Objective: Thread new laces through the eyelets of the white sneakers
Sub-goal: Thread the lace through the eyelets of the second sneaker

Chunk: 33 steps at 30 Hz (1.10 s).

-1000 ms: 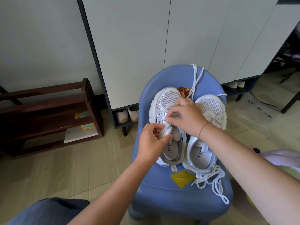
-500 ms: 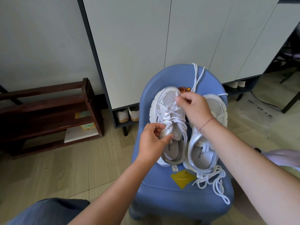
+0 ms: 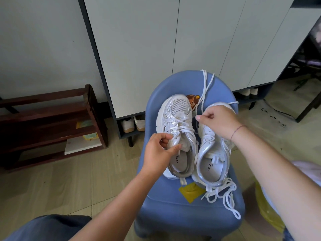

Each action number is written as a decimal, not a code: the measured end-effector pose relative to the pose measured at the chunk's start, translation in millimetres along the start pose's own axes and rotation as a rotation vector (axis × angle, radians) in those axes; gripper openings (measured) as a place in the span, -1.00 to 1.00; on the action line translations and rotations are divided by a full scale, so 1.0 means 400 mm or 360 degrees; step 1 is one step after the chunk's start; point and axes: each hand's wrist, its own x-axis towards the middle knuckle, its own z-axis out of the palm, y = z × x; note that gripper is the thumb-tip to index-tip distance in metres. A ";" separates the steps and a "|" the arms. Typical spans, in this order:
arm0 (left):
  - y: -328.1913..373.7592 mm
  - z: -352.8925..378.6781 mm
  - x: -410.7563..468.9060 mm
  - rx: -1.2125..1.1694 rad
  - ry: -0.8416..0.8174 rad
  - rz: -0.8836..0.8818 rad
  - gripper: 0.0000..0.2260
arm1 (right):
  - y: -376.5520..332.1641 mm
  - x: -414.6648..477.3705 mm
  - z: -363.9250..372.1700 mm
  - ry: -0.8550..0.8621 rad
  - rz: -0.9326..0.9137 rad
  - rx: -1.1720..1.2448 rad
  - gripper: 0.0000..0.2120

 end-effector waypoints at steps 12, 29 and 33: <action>-0.021 -0.003 0.000 -0.0109 -0.0052 -0.0009 -0.80 | 0.020 -0.044 0.111 -0.0092 -0.0162 -0.0063 -0.83; -0.019 -0.008 0.002 -0.0088 -0.0053 -0.0014 -0.77 | 0.017 0.010 0.138 0.0278 -0.0041 0.0106 -0.81; -0.017 -0.007 0.002 -0.0098 -0.0058 -0.0020 -0.78 | 0.020 0.004 0.135 0.0260 -0.0145 0.0217 -0.91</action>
